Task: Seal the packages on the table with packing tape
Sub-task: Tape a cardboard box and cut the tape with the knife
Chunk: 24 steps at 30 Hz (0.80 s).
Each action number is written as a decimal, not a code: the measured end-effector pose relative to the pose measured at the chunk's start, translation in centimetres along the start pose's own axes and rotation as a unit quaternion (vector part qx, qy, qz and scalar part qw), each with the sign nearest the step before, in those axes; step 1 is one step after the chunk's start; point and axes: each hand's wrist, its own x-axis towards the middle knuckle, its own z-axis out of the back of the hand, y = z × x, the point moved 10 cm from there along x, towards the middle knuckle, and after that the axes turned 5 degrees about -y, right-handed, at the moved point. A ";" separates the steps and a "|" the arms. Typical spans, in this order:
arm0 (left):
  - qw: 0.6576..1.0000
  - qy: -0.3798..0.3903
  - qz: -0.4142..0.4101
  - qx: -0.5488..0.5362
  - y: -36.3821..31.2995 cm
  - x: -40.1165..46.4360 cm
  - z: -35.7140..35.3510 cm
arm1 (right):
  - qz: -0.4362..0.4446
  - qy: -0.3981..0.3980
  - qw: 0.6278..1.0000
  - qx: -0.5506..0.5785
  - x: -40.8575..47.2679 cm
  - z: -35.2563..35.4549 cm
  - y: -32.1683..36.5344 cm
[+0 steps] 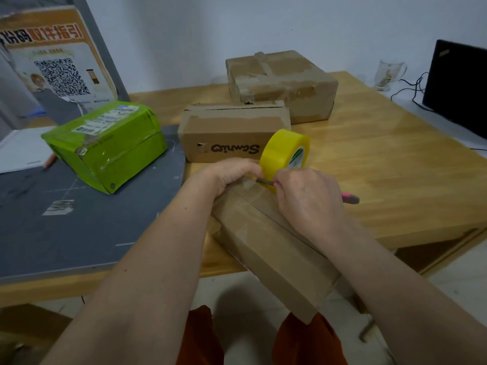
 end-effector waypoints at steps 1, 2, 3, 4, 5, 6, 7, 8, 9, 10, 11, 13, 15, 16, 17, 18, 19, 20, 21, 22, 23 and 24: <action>1.000 0.003 -0.007 -0.008 0.0 0.0 0.0 | 0.001 -0.002 1.000 -0.006 0.1 0.1 0.1; 1.000 0.003 -0.009 -0.017 0.1 0.2 0.2 | 0.003 -0.004 1.000 -0.013 0.1 0.3 0.2; 1.000 0.000 -0.007 -0.025 0.2 0.3 0.3 | 0.007 -0.008 1.000 -0.024 0.2 0.4 0.3; 0.999 -0.002 -0.005 -0.032 0.4 0.4 0.5 | 0.011 -0.010 0.999 -0.036 0.1 0.6 0.5; 0.999 -0.003 -0.004 -0.038 0.5 0.5 0.5 | 0.013 -0.008 0.999 -0.047 0.1 0.6 0.7; 0.999 -0.004 -0.004 -0.044 0.5 0.5 0.5 | 0.014 -0.004 0.998 -0.054 0.0 0.6 0.8; 0.999 -0.005 -0.003 -0.046 0.5 0.5 0.5 | 0.015 0.003 0.998 -0.058 0.0 0.5 0.8; 0.999 -0.005 -0.004 -0.050 0.5 0.5 0.5 | 0.016 0.009 0.998 -0.061 0.0 0.4 0.8; 0.999 -0.005 -0.004 -0.052 0.4 0.4 0.5 | 0.016 0.013 0.998 -0.062 0.0 0.3 0.8; 0.999 -0.005 -0.006 -0.054 0.4 0.4 0.5 | 0.017 0.015 0.998 -0.063 0.0 0.2 0.8; 0.999 -0.007 -0.006 -0.053 0.4 0.4 0.5 | 0.016 0.014 0.998 -0.064 0.0 0.1 0.8; 0.998 -0.009 -0.005 -0.056 0.4 0.4 0.5 | 0.012 0.009 0.998 -0.067 -0.1 0.1 0.7; 0.998 -0.008 -0.001 -0.064 0.5 0.6 0.5 | 0.012 0.000 0.998 -0.065 -0.1 0.2 0.7; 0.998 -0.007 0.001 -0.068 0.6 0.7 0.5 | 0.013 -0.005 0.998 -0.064 -0.1 0.2 0.7; 0.997 -0.004 0.004 -0.072 0.6 0.7 0.4 | 0.015 -0.009 0.998 -0.061 -0.1 0.2 0.7; 0.997 -0.002 0.005 -0.075 0.6 0.7 0.3 | 0.017 -0.012 0.998 -0.058 -0.1 0.3 0.7; 0.997 -0.003 0.008 -0.075 0.6 0.7 0.3 | 0.019 -0.014 0.998 -0.058 -0.1 0.3 0.8; 0.997 -0.004 0.012 -0.074 0.7 0.7 0.3 | 0.022 -0.014 0.998 -0.059 -0.1 0.3 0.9; 0.997 -0.002 0.015 -0.073 0.7 0.6 0.3 | 0.025 -0.014 0.998 -0.060 0.0 0.4 1.0; 0.997 0.006 0.013 -0.075 0.6 0.5 0.1 | 0.029 -0.018 0.998 -0.059 0.1 0.5 1.2; 0.997 0.014 0.011 -0.080 0.5 0.5 -0.1 | 0.032 -0.016 0.998 -0.056 0.2 0.5 1.3; 0.996 0.019 0.011 -0.087 0.5 0.4 -0.1 | 0.034 -0.013 0.998 -0.051 0.2 0.3 1.4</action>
